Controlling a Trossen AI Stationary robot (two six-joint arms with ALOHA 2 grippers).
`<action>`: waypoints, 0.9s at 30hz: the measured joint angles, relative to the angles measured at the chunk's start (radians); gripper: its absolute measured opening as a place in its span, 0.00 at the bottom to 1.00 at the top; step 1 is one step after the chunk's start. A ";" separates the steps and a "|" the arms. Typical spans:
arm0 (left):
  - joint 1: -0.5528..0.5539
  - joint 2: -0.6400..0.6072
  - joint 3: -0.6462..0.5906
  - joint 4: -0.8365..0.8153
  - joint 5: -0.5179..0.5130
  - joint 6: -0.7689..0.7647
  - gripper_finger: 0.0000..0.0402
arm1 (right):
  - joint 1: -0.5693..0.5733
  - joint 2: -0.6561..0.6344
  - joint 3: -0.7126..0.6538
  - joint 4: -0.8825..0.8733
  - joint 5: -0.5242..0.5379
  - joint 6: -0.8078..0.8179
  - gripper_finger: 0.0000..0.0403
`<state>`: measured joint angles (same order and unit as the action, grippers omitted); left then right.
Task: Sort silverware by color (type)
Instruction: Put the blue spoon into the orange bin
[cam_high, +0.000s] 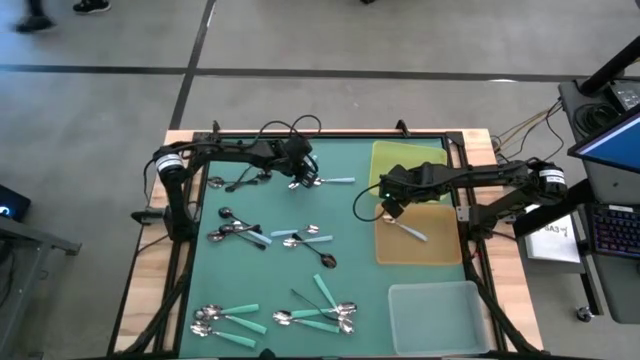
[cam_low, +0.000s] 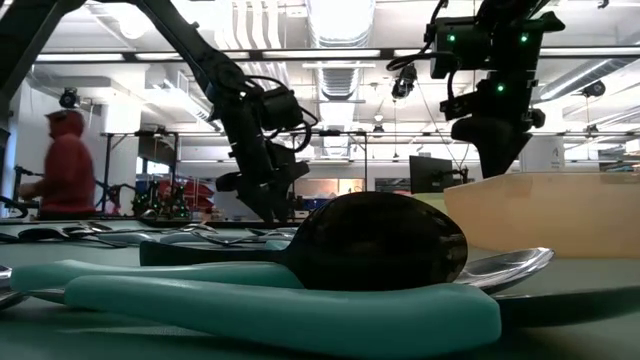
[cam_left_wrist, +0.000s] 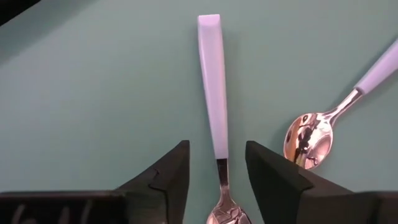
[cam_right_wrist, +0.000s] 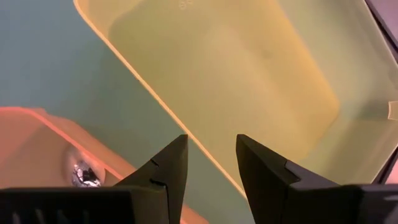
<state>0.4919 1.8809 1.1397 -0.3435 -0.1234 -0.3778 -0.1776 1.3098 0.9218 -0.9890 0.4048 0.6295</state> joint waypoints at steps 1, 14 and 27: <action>0.000 0.000 0.000 0.000 0.000 -0.002 0.37 | 0.000 0.000 0.000 0.000 -0.008 0.000 0.32; -0.025 0.073 0.035 -0.133 -0.006 -0.034 0.39 | 0.000 -0.005 0.052 -0.029 -0.023 -0.006 0.32; -0.064 0.150 0.126 -0.227 -0.002 -0.040 0.11 | 0.000 -0.019 0.220 -0.101 -0.011 -0.099 0.32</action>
<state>0.4274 2.0308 1.2660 -0.5707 -0.1249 -0.4174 -0.1772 1.2903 1.1417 -1.0900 0.3942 0.5305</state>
